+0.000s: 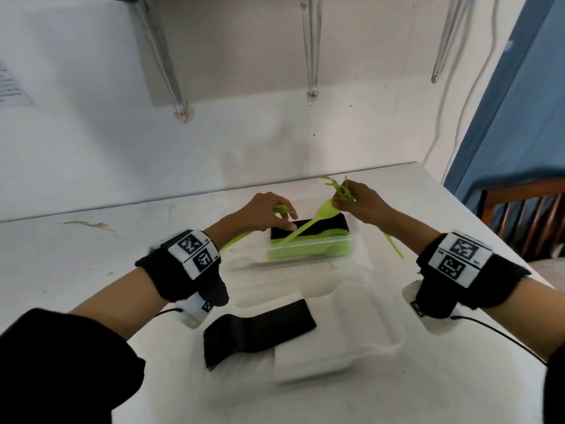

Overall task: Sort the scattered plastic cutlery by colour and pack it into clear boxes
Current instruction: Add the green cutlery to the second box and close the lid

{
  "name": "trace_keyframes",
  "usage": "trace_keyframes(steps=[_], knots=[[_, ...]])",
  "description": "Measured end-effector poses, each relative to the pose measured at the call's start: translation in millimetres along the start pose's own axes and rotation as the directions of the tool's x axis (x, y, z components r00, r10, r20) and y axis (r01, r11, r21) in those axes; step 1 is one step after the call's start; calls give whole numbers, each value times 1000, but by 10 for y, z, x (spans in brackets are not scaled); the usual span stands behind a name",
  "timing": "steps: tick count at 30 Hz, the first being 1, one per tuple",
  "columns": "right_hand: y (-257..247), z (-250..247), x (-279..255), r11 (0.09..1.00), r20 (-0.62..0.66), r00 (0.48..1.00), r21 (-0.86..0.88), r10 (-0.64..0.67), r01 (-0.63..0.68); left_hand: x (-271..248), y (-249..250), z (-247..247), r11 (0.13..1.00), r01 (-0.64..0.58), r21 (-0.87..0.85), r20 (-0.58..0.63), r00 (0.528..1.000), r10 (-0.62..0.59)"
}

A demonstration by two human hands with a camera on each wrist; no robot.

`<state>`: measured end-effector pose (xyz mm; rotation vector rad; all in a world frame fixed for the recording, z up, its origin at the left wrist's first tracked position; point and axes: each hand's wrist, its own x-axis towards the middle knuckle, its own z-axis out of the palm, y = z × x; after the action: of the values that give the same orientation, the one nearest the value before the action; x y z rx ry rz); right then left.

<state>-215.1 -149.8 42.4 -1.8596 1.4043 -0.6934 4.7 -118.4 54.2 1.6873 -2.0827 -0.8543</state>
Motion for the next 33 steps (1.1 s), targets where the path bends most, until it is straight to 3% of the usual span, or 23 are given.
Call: trace_keyframes(steps=[3, 10, 19, 33], knots=[[54, 19, -12, 999, 30, 999, -33, -22, 23, 93, -48, 128, 990, -86, 109, 29, 996, 83], [120, -54, 45, 956, 188, 982, -284, -14, 68, 157, -80, 204, 975, -121, 189, 124, 987, 98], [124, 11, 64, 931, 278, 958, -325, -74, 166, 212, -80, 287, 926, -141, 349, 197, 978, 75], [-19, 101, 208, 810, 371, 922, -571, 110, 133, 299, -131, 306, 975, 19, 222, 217, 974, -68]])
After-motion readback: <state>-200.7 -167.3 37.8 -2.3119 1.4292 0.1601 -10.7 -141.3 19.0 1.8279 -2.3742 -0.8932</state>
